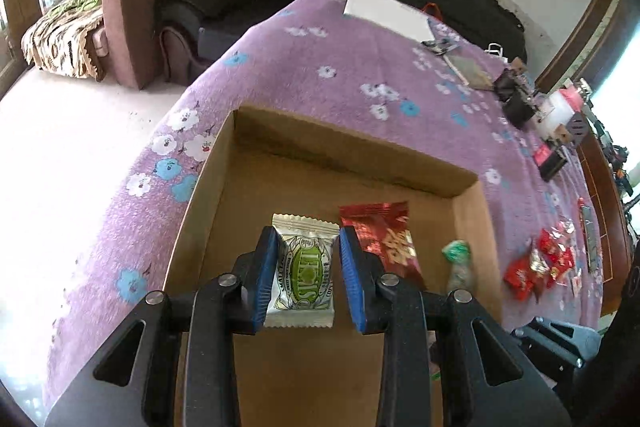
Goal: Organize snacks
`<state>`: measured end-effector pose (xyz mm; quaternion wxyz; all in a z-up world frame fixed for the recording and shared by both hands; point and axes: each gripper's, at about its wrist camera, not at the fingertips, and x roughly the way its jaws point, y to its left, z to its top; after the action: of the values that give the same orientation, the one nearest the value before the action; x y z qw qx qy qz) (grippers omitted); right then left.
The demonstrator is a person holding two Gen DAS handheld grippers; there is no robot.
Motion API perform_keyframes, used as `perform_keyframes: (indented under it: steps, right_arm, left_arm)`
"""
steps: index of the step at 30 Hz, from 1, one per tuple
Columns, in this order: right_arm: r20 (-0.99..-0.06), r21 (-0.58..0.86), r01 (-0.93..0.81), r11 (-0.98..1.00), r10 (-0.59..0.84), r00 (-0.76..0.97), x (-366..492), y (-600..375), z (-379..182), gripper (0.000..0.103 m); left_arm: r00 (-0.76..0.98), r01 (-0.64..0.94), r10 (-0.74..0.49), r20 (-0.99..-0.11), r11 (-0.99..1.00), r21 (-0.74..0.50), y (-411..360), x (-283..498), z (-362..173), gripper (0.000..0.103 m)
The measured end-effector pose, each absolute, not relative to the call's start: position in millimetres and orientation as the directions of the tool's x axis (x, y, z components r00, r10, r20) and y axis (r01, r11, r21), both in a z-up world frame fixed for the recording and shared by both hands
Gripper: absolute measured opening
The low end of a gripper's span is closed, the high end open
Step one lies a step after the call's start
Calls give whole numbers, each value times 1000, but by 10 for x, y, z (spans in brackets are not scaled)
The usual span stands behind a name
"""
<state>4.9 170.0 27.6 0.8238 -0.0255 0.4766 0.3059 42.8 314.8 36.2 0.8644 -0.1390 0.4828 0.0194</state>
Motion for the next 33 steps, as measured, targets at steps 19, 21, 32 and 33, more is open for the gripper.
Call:
perform_keyframes:
  steps: [19, 21, 32, 33]
  right_arm:
    - [-659, 277, -451, 848, 509, 553, -471, 802, 959, 34]
    - [-635, 296, -416, 860, 502, 588, -631, 471, 1069, 37]
    - [-502, 345, -210, 915, 368, 782, -1737, -1450, 1861, 40]
    - [-482, 326, -192, 926, 338, 809, -1860, -1576, 1983, 40]
  left_arm:
    - [675, -95, -219, -705, 921, -377, 2972, -478, 1182, 36]
    - [701, -35, -255, -666, 920, -390, 2804, -720, 1402, 36]
    - [708, 246, -507, -491, 829, -502, 2041, -1644, 2409, 36]
    - [709, 275, -523, -474, 823, -497, 1973, -1724, 2558, 36]
